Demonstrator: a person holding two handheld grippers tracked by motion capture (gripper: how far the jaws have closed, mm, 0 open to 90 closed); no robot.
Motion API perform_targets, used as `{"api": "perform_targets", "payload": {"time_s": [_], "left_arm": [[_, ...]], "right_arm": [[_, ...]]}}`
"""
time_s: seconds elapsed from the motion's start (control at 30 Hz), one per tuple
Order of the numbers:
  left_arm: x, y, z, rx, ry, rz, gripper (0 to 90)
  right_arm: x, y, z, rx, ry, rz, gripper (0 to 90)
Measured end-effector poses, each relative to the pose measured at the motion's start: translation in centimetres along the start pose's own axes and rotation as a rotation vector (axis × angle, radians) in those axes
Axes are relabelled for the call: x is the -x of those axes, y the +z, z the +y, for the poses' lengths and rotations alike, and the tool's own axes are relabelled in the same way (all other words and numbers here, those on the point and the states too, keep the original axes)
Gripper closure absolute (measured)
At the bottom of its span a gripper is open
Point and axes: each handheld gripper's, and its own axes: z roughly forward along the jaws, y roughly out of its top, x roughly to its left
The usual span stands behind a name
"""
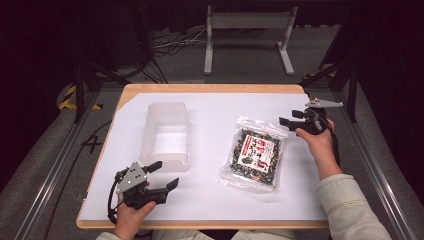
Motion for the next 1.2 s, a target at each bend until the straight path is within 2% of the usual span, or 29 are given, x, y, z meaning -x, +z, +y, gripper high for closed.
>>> {"api": "perform_targets", "payload": {"time_s": [0.1, 0.33, 0.7, 1.13, 1.2], "left_arm": [[0.0, 0.0, 0.0, -0.003, 0.011, 0.0, 21.9], [0.1, 0.1, 0.0, -0.006, 0.021, 0.001, 21.9], [0.2, 0.2, 0.0, -0.014, 0.027, 0.002, 21.9], [0.3, 0.3, 0.0, -0.02, 0.033, 0.006, 21.9], [0.3, 0.3, 0.0, -0.021, 0.032, 0.005, 21.9]], "right_arm": [[0.1, 0.5, -0.5, -0.005, 0.016, 0.027, 31.7], [1.0, 1.5, -2.1, -0.044, 0.061, 0.035, 32.7], [1.1, 2.3, -3.7, -0.103, 0.075, 0.078, 35.6], [1.2, 2.8, -4.1, -0.155, 0.098, 0.114, 45.5], [1.3, 2.8, -4.1, -0.161, 0.116, 0.13, 48.1]]}}
